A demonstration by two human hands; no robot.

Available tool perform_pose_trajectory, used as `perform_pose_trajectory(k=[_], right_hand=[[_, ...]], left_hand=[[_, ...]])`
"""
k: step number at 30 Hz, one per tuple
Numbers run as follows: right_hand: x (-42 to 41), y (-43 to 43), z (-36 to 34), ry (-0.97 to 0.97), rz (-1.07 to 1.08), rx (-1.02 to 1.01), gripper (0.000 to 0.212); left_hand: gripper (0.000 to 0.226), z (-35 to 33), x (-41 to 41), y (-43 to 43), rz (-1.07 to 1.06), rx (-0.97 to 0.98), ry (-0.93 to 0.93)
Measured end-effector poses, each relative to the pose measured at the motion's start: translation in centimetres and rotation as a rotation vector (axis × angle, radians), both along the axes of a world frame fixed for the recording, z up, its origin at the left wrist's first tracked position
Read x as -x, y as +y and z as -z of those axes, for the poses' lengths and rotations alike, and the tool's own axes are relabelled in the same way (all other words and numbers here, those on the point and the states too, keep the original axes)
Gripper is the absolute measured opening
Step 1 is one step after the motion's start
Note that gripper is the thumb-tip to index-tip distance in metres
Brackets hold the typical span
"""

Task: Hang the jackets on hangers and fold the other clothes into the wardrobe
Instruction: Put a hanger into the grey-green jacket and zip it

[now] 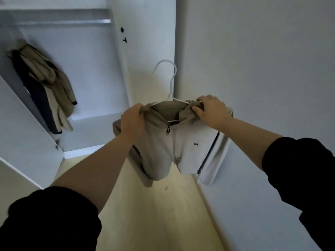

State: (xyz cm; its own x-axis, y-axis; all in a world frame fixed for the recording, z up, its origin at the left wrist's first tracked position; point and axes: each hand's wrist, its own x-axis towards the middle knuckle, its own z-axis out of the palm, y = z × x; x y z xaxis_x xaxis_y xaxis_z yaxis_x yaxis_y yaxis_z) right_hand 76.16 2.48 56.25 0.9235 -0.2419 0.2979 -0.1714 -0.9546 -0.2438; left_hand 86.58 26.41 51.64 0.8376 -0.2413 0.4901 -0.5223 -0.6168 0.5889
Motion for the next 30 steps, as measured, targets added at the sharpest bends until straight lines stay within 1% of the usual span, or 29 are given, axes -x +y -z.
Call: perform_pose_trajectory(k=[1, 3, 4, 6, 9, 13, 16, 18, 20, 22, 24, 26, 28, 30], right_hand=[[-0.8, 0.7, -1.2, 0.024, 0.013, 0.054, 0.042], [-2.6, 2.5, -3.0, 0.092, 0.032, 0.134, 0.039], [-3.7, 3.8, -3.7, 0.113, 0.022, 0.122, 0.034], [-6.0, 6.8, -4.7, 0.130, -0.025, 0.035, 0.030], [-9.8, 11.7, -5.0, 0.086, -0.081, -0.061, 0.031], [-15.6, 18.5, -4.7, 0.011, -0.069, -0.121, 0.032], [-20.7, 23.1, -4.8, -0.004, -0.075, -0.165, 0.031], [-24.0, 26.1, -5.0, -0.009, -0.096, -0.178, 0.029], [-27.1, 28.9, -5.3, 0.005, -0.128, -0.195, 0.029], [-30.0, 30.8, -5.6, 0.051, -0.167, -0.175, 0.036], [-33.0, 31.7, -5.7, 0.157, -0.202, -0.076, 0.047], [-36.0, 32.0, -5.6, 0.309, -0.251, -0.051, 0.053], [-39.3, 32.5, -5.2, 0.424, -0.314, -0.084, 0.051], [-43.1, 32.9, -4.6, 0.429, -0.324, -0.103, 0.050]], left_hand=[[0.024, -1.3, -0.5, 1.1, -0.025, 0.010, -0.004], [0.023, -3.1, -1.7, 3.5, -0.065, 0.032, 0.009], [0.024, -3.8, -2.5, 4.9, -0.078, 0.038, 0.019], [0.024, -4.5, -4.3, 7.9, -0.097, 0.043, 0.036], [0.021, -5.1, -7.6, 13.5, -0.081, 0.014, 0.053], [0.022, -5.5, -12.8, 21.9, -0.022, -0.091, 0.102], [0.025, -5.2, -17.1, 27.7, -0.067, -0.159, 0.158], [0.028, -5.1, -19.5, 30.7, -0.137, -0.196, 0.203], [0.029, -4.9, -21.6, 33.1, -0.221, -0.174, 0.194], [0.027, -4.5, -23.7, 35.0, -0.297, -0.081, 0.172], [0.026, -4.1, -26.1, 36.5, -0.333, 0.002, 0.182], [0.025, -3.6, -28.6, 37.7, -0.354, 0.012, 0.194], [0.024, -3.2, -31.4, 38.3, -0.365, -0.002, 0.211], [0.025, -2.5, -35.0, 38.6, -0.358, -0.015, 0.245]])
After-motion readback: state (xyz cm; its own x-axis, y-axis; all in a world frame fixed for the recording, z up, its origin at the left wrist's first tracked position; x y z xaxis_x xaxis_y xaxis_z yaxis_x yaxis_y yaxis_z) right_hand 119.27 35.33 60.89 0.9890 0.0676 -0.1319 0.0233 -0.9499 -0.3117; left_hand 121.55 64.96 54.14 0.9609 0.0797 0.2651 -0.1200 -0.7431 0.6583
